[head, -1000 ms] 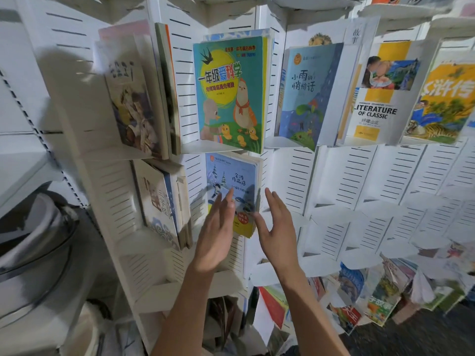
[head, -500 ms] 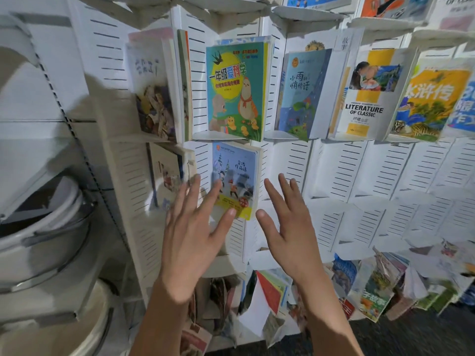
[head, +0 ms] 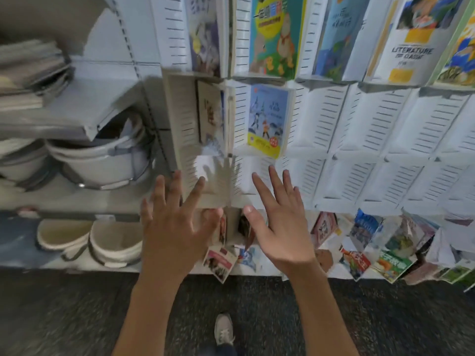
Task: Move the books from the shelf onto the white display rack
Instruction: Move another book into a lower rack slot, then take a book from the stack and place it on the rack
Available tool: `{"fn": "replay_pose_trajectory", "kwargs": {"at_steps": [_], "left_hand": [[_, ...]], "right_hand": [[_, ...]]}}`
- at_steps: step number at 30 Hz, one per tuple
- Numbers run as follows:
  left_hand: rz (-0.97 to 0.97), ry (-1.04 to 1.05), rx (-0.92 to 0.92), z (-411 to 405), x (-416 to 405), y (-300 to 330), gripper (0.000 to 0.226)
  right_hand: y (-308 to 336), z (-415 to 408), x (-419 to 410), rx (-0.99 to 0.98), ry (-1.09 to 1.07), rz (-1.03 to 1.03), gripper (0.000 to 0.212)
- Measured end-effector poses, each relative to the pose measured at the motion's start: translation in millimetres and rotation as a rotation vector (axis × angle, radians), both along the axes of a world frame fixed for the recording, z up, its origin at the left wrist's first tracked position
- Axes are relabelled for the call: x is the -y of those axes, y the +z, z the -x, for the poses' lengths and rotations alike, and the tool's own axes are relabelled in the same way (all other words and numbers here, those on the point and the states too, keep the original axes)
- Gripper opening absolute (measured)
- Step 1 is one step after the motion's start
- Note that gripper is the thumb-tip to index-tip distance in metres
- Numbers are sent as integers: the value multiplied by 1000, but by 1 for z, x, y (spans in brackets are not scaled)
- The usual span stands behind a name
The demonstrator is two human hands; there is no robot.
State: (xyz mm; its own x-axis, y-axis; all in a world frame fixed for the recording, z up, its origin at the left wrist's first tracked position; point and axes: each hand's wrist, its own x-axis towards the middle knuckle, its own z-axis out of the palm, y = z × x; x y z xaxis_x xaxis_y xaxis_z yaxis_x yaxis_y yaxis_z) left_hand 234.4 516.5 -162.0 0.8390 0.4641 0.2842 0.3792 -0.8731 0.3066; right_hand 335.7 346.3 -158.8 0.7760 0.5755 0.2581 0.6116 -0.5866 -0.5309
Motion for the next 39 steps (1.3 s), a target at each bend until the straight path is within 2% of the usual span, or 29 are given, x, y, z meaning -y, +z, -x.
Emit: {"fn": "replay_pose_trajectory", "kwargs": {"at_steps": [4,10,14,20,24,28,39], "left_hand": [[31,111,-5,59,-14,5,87],[78,254,-14,134,-44,14,81],[120,326,24,186,-74,22,88],[98,439,56,285,-149,22,83],[101,484,133,363,-203,27,78],[111,525,136,429,-256,29,80],[190,629,210,523,-360,21,81]], "right_hand": [[3,39,-27,3,111,-17,79],[15,99,-75,-32,247,-47,77],[18,140,-121,-2,332,-41,73],[21,226,-210,64,420,-63,70],[21,295,-279,22,494,-105,71],[20,356,-343,14,550,-126,63],[15,444,-475,-11,663,-115,70]]}}
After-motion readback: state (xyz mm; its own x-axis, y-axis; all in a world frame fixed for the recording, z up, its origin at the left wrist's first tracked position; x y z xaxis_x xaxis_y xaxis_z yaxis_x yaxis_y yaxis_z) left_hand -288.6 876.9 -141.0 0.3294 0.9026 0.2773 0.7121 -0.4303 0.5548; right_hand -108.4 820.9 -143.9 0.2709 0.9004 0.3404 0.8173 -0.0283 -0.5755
